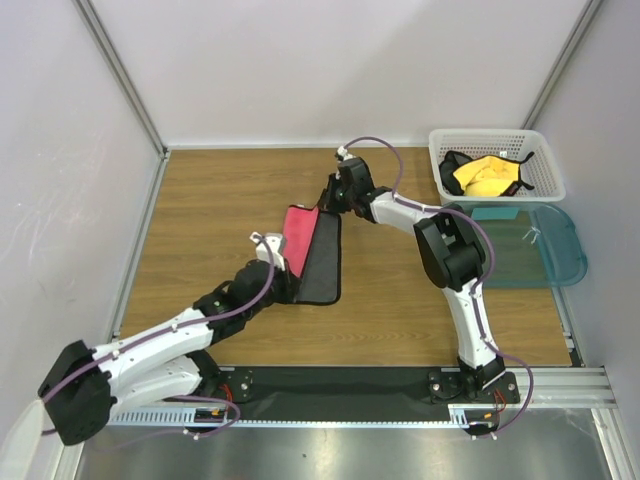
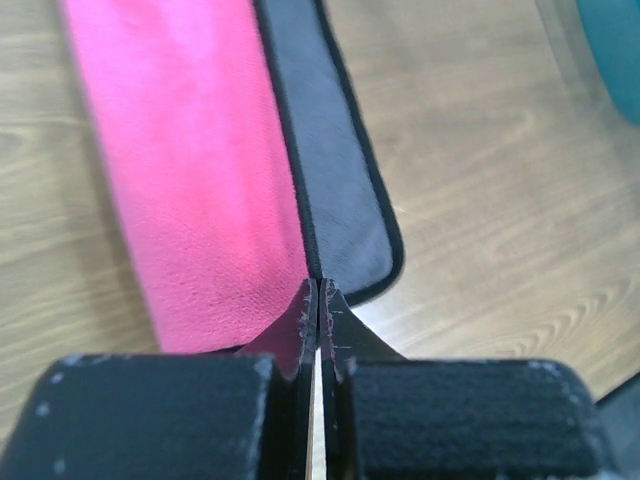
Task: Fold and stack the towels
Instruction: Fold the towel
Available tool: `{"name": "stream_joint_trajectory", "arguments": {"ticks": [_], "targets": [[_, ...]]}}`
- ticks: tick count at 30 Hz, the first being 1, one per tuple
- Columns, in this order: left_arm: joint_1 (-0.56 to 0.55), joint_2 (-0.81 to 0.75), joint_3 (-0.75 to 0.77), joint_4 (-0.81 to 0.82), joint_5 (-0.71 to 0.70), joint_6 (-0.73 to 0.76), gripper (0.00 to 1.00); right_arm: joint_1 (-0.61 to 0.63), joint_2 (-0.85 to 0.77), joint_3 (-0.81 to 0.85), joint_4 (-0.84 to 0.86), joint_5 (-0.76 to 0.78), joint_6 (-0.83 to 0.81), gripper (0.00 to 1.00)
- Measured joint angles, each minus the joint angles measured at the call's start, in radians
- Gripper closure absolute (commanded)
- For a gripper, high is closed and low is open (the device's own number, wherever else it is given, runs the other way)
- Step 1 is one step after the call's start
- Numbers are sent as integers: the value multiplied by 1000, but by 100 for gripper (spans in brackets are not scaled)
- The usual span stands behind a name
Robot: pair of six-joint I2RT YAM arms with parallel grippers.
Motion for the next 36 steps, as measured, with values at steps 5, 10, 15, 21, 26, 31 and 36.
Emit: {"name": "stream_joint_trajectory", "arguments": {"ticks": [5,10,15,21,26,31,36], "targets": [[-72,76,33,6,-12,-1,100,-3,-48,-57,5,7,-14,100],[-101,88,49,4,-37,-2,100,-8,-103,-89,16,16,-29,100],[-104,71,53,0,-55,-2,100,-8,-133,-97,35,26,-39,100],[-105,93,60,17,-52,0,100,-10,-136,-114,33,51,-60,100],[-109,152,69,53,-30,6,100,-23,-136,-127,29,64,-68,100],[-112,192,79,69,-21,17,99,-29,-134,-134,16,81,-82,100],[-114,220,92,74,-14,18,100,-35,-128,-148,9,96,-94,100]]}}
